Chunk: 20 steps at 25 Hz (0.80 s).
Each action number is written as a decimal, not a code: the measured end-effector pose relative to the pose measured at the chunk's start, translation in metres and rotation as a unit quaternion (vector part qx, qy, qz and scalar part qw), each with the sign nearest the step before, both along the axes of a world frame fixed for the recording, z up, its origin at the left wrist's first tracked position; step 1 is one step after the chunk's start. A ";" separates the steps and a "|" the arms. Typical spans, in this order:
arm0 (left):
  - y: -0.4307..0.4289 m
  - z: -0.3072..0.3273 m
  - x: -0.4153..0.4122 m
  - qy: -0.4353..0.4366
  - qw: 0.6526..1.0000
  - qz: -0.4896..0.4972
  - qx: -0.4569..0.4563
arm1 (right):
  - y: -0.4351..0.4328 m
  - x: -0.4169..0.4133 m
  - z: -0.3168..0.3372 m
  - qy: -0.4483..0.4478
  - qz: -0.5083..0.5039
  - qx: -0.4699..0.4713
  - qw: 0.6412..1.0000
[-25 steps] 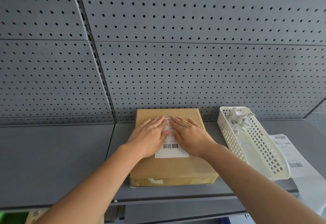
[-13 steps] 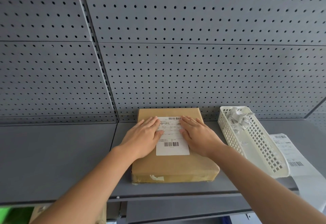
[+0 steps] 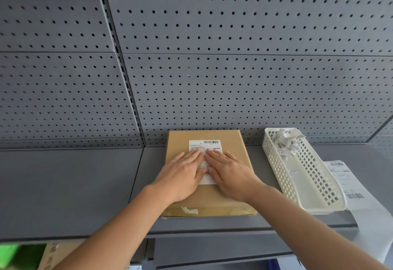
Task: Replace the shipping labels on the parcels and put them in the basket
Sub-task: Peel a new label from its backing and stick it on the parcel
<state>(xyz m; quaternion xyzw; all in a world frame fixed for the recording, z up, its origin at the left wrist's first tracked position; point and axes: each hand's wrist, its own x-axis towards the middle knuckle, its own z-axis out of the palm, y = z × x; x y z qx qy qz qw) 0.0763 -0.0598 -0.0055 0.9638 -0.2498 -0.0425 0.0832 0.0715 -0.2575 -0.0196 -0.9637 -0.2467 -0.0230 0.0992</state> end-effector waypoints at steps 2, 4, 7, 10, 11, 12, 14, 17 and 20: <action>0.001 -0.001 0.000 0.000 1.000 0.006 0.004 | -0.004 0.000 0.000 -0.008 -0.009 0.005 1.000; 0.004 -0.001 -0.001 0.001 1.000 0.014 0.009 | -0.012 0.000 0.001 -0.011 -0.020 0.006 1.000; 0.010 0.001 -0.003 0.007 1.000 0.024 0.014 | -0.029 -0.002 0.002 0.001 -0.049 0.010 0.999; 0.017 0.002 -0.004 0.005 0.999 0.032 0.016 | -0.040 -0.004 0.001 0.006 -0.067 0.011 0.998; 0.017 0.003 -0.004 0.004 0.999 0.034 0.016 | -0.041 -0.004 0.001 0.007 -0.067 0.012 0.998; 0.018 0.003 -0.005 0.004 0.999 0.036 0.015 | -0.041 -0.004 0.001 0.008 -0.066 0.014 0.998; 0.017 0.005 -0.008 0.007 0.999 0.036 0.007 | -0.036 -0.007 0.004 0.004 -0.062 0.022 0.998; 0.013 0.007 -0.020 0.001 1.000 0.018 -0.010 | -0.025 -0.021 0.007 -0.011 -0.028 0.030 0.999; 0.008 0.006 -0.033 -0.004 1.000 -0.004 -0.023 | -0.011 -0.034 0.004 -0.016 0.015 0.028 0.999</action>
